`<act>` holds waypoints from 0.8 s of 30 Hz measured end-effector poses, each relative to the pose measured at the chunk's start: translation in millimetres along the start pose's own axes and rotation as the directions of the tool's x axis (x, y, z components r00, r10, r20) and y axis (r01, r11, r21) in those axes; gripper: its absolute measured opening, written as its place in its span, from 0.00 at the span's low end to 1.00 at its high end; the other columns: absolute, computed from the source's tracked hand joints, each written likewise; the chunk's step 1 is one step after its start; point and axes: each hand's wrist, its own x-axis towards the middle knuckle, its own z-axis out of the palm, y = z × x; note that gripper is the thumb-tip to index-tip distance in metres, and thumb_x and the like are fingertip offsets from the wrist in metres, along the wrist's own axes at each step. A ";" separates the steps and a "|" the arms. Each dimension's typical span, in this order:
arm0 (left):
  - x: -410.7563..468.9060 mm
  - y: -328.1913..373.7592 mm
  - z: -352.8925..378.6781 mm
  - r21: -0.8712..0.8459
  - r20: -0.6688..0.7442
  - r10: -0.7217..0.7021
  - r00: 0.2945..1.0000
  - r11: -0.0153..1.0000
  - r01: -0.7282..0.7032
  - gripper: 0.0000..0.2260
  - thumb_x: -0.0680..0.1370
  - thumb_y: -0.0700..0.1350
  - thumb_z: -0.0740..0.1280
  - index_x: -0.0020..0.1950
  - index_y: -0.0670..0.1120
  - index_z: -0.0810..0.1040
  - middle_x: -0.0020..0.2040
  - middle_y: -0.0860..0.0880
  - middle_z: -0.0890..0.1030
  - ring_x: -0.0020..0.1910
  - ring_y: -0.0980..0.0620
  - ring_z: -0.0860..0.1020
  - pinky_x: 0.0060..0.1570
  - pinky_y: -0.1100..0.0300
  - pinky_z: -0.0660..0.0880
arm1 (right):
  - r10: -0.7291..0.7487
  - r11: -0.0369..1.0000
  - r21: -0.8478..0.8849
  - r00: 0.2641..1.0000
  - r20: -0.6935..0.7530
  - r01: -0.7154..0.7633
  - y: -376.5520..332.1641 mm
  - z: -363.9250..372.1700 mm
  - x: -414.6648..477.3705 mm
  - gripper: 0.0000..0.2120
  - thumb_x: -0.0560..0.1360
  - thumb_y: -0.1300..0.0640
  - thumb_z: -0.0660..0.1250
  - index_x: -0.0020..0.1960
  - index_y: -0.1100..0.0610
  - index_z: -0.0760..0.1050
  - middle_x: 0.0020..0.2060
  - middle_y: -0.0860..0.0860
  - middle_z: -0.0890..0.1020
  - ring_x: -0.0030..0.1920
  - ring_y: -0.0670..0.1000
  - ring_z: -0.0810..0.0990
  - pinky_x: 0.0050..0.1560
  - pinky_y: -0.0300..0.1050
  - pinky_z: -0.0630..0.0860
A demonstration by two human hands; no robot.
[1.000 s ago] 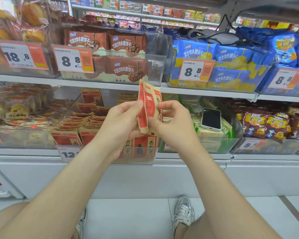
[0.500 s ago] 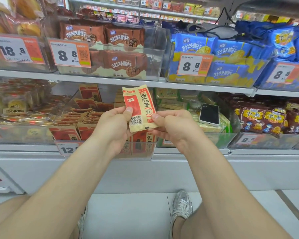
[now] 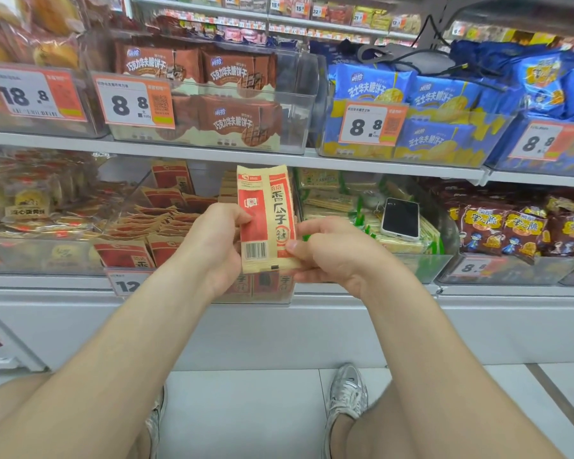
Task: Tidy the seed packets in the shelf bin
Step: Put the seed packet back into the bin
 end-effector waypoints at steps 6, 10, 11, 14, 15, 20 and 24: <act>-3.8 -1.9 5.8 0.146 -0.055 0.069 0.996 0.987 -0.061 0.13 0.89 0.54 0.59 0.59 0.53 0.83 0.45 0.49 0.90 0.46 0.45 0.90 0.57 0.39 0.84 | 0.069 0.986 -0.165 0.982 0.175 -0.040 -0.3 1.8 -7.3 0.06 0.83 0.63 0.69 0.59 0.59 0.81 0.48 0.57 0.90 0.49 0.56 0.90 0.58 0.54 0.86; -5.8 -3.7 6.4 0.170 -0.022 0.002 1.000 0.986 0.002 0.10 0.87 0.48 0.64 0.57 0.47 0.83 0.44 0.46 0.90 0.47 0.43 0.89 0.59 0.36 0.83 | -0.054 0.997 0.050 0.993 -0.100 0.060 -3.8 3.7 -0.9 0.11 0.86 0.51 0.67 0.58 0.58 0.82 0.43 0.53 0.90 0.44 0.52 0.90 0.47 0.50 0.88; -6.7 -5.4 8.1 0.166 -0.008 -0.006 1.000 0.986 0.007 0.10 0.86 0.48 0.63 0.57 0.47 0.83 0.44 0.46 0.90 0.47 0.43 0.89 0.59 0.37 0.83 | -0.082 0.992 0.084 0.982 -0.170 0.097 -3.6 4.5 1.0 0.13 0.87 0.50 0.65 0.56 0.58 0.83 0.43 0.53 0.90 0.43 0.52 0.90 0.47 0.51 0.88; -7.0 -11.9 13.0 0.145 0.030 0.019 0.999 0.989 -0.023 0.11 0.89 0.50 0.61 0.58 0.49 0.81 0.46 0.46 0.90 0.47 0.44 0.89 0.57 0.39 0.84 | -0.090 0.984 0.128 0.963 -0.254 0.126 -3.1 7.9 4.3 0.16 0.88 0.50 0.62 0.53 0.58 0.84 0.44 0.54 0.90 0.43 0.52 0.88 0.56 0.56 0.85; -6.6 -14.1 13.4 0.144 0.034 0.032 0.999 0.989 -0.037 0.11 0.89 0.50 0.60 0.59 0.49 0.81 0.46 0.46 0.90 0.48 0.44 0.89 0.57 0.38 0.84 | -0.067 0.981 0.160 0.963 -0.260 0.111 -3.8 8.9 4.4 0.16 0.88 0.50 0.63 0.54 0.58 0.85 0.44 0.54 0.90 0.44 0.53 0.88 0.57 0.56 0.84; -5.7 -18.6 12.7 0.115 0.004 0.057 0.998 0.992 -0.057 0.11 0.90 0.49 0.59 0.59 0.50 0.81 0.47 0.45 0.90 0.49 0.42 0.89 0.55 0.38 0.84 | 0.036 0.944 0.325 0.963 -0.269 0.055 -7.2 13.1 6.4 0.12 0.87 0.53 0.65 0.56 0.59 0.83 0.36 0.50 0.88 0.34 0.47 0.85 0.46 0.48 0.81; -6.9 -18.0 12.8 0.083 0.013 0.057 0.998 0.995 -0.058 0.11 0.90 0.48 0.59 0.60 0.49 0.81 0.47 0.45 0.90 0.44 0.45 0.90 0.45 0.46 0.85 | 0.052 0.935 0.352 0.965 -0.256 0.043 -6.5 11.6 9.0 0.11 0.86 0.54 0.66 0.59 0.61 0.83 0.38 0.51 0.89 0.35 0.49 0.86 0.46 0.48 0.80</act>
